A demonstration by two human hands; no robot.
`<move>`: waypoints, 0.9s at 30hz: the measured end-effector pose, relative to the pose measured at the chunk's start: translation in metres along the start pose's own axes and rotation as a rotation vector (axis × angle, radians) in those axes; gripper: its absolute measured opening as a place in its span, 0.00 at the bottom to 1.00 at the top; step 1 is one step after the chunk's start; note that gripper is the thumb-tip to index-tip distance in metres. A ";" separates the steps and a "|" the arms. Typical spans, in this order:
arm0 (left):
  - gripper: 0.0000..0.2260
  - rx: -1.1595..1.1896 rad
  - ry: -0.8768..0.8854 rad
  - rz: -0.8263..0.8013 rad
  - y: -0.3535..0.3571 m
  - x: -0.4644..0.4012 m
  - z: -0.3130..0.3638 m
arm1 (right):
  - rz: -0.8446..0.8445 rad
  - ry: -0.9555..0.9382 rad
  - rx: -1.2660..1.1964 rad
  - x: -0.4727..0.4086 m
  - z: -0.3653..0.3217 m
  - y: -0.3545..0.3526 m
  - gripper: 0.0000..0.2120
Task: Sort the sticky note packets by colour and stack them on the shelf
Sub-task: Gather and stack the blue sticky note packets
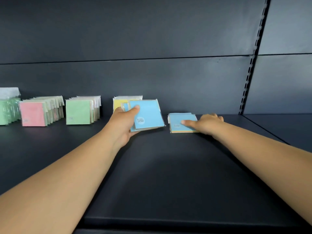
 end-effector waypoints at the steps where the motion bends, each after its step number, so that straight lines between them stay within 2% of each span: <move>1: 0.07 0.000 -0.002 -0.003 0.000 0.000 0.000 | -0.006 -0.006 0.032 -0.002 -0.002 0.003 0.39; 3: 0.04 -0.009 -0.004 -0.011 0.002 -0.002 -0.001 | -0.006 -0.011 -0.002 -0.008 -0.001 0.003 0.36; 7: 0.04 -0.022 -0.010 -0.005 0.002 -0.004 -0.004 | -0.061 -0.025 -0.461 -0.008 0.005 0.002 0.20; 9: 0.04 -0.024 -0.013 -0.005 0.001 -0.004 -0.004 | -0.043 -0.063 -0.552 -0.003 0.004 -0.002 0.11; 12: 0.05 -0.019 -0.018 -0.002 0.001 -0.003 -0.004 | 0.076 -0.110 -0.662 0.003 0.004 -0.023 0.11; 14: 0.08 -0.012 -0.017 0.001 0.001 -0.002 -0.003 | 0.095 -0.125 -0.816 0.010 0.005 -0.036 0.09; 19: 0.11 -0.012 -0.023 -0.009 0.005 0.003 -0.004 | -0.192 -0.197 -1.215 0.040 -0.022 -0.028 0.07; 24: 0.08 0.082 -0.051 -0.073 0.020 0.011 -0.004 | -0.210 -0.226 -1.167 0.048 -0.044 -0.013 0.08; 27: 0.06 0.106 -0.058 -0.110 0.027 0.017 -0.004 | -0.161 -0.241 -1.028 0.047 -0.047 -0.008 0.10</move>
Point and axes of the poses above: each hand's wrist, its own x-axis away from the middle knuckle, its own y-axis out of the palm, z = x × y, the point moved 10 cm from there along -x, towards the middle knuckle, and after that the axes turned 8 degrees about x, right-handed, at the moved point
